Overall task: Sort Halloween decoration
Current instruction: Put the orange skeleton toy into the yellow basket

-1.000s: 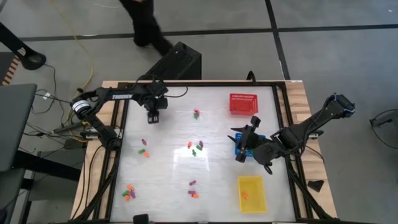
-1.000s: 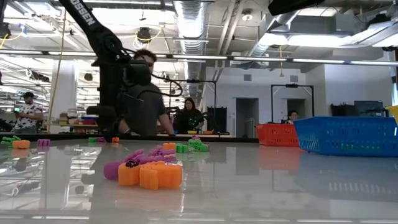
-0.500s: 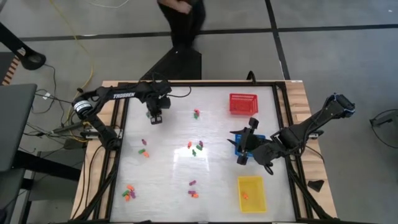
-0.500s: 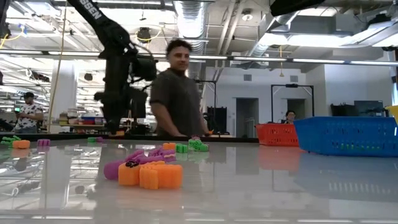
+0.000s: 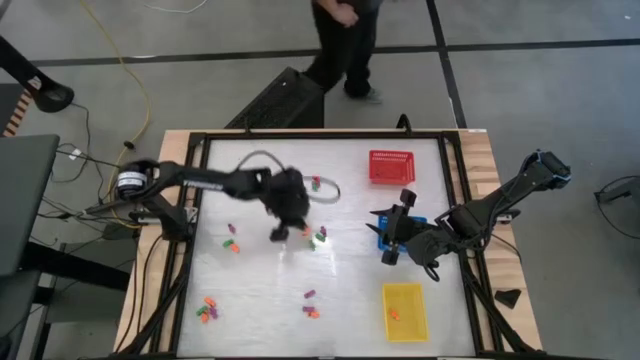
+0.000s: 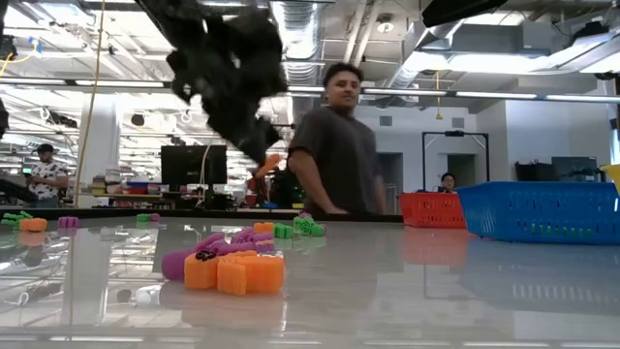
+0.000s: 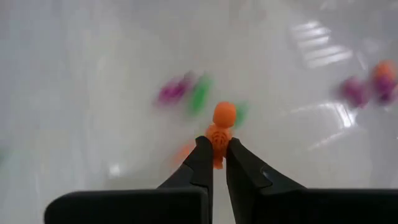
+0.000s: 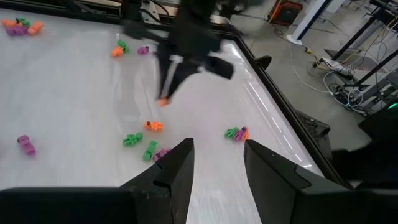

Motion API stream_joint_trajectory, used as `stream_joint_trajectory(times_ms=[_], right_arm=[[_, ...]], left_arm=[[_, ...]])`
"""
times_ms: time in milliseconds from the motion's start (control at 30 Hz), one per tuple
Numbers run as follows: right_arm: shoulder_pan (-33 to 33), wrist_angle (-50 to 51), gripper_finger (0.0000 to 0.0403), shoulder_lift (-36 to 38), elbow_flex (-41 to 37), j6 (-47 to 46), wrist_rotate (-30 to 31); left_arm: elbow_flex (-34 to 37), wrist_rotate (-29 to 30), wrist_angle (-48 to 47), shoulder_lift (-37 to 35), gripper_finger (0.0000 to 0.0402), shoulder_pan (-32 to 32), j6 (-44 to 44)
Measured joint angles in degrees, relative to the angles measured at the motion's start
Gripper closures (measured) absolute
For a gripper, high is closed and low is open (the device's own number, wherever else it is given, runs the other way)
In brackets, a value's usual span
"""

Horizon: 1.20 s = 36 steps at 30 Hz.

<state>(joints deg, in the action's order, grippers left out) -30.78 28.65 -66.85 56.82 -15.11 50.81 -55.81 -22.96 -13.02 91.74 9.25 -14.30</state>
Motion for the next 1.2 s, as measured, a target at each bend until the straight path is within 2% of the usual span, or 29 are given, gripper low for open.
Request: stream_joint_trajectory(times_ms=[133, 300, 400, 467, 600, 667, 767, 900, 1033, 1100, 1200], right_arm=[[-0.7, 0.5, 0.0232, 0.0, 0.0, 0.0, 0.0], [-2.9, 0.6, 0.0232, 0.0, 0.0, -0.2, 0.0], [-5.1, 1.1, 0.0232, 0.0, 0.0, -0.9, -0.2], [-7.0, 2.2, 0.0232, 0.2, 0.0, -2.5, -2.6], [-11.2, 3.8, 0.0232, 0.2, 0.0, -7.0, -10.4], [-13.5, 4.4, 0.0232, 0.2, 0.0, -9.5, -13.0], [-16.6, 4.4, 0.0232, 0.2, 0.0, -11.7, -13.4], [-19.8, 4.3, 0.0232, 0.2, 0.0, -11.9, -13.0], [-20.8, 1.6, 0.0232, -1.3, 0.0, -14.0, -13.2], [-20.4, -1.0, 0.0232, -3.4, 0.0, -15.3, -20.2], [-18.6, -7.6, 0.0232, -8.1, 0.0, -16.6, -31.0]], left_arm=[[0.0, 5.5, 16.0, 0.4, 0.0392, -10.9, 3.8], [0.0, 12.5, 34.6, 4.8, 0.0394, -22.0, 3.4], [0.0, 14.5, 47.7, 9.4, 0.0398, -26.2, 3.1], [-0.3, 14.6, 56.4, 13.6, 0.0400, -28.0, 4.1], [-5.2, 14.4, 63.9, 21.9, 0.0400, -29.6, 6.1], [-9.6, 14.3, 63.4, 25.5, 0.0400, -29.6, 6.5], [-17.3, 14.4, 58.1, 30.2, 0.0400, -29.6, 6.1], [-24.7, 12.4, 45.1, 32.1, 0.0401, -29.0, 4.2], [-27.7, 12.9, 26.0, 29.6, 0.0401, -29.1, 2.9], [-27.6, 14.5, 18.8, 27.2, 0.0401, -29.6, 1.3], [-26.3, 20.5, 10.4, 22.7, 0.0401, -30.9, -0.8]])
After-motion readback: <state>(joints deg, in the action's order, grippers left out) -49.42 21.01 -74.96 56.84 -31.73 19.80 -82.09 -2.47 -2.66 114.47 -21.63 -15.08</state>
